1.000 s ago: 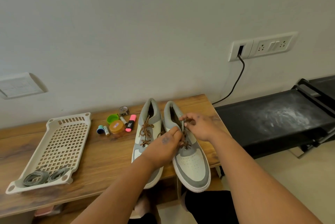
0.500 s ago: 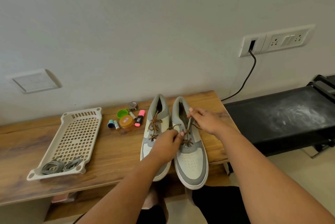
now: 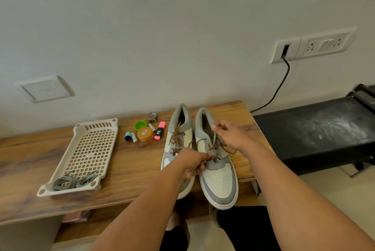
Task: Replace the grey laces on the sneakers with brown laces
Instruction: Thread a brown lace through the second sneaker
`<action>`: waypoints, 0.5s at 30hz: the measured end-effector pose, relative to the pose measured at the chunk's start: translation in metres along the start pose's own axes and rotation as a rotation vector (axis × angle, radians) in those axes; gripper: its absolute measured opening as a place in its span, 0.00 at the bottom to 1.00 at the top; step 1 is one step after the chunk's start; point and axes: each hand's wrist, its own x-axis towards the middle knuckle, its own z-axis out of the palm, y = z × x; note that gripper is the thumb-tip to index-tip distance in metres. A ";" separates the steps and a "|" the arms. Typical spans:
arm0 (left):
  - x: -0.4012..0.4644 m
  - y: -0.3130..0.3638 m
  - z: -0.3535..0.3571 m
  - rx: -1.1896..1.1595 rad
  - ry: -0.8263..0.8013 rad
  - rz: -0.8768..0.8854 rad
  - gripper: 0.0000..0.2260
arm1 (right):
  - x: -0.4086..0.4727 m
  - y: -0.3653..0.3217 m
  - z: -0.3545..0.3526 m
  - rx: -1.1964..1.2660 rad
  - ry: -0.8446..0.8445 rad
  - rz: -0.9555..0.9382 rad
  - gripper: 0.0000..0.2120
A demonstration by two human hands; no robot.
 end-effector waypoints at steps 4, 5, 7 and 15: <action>-0.001 -0.001 0.002 -0.099 -0.053 0.069 0.06 | 0.003 0.003 0.002 -0.010 0.018 -0.010 0.09; -0.001 -0.003 0.003 -0.113 -0.060 0.099 0.07 | 0.003 0.003 0.002 -0.008 0.022 -0.008 0.08; -0.002 -0.006 0.005 -0.135 -0.058 0.130 0.07 | 0.003 0.003 0.002 -0.011 0.026 -0.007 0.07; 0.002 -0.007 0.001 -0.020 -0.044 0.125 0.13 | -0.002 -0.002 0.003 -0.059 0.056 -0.019 0.06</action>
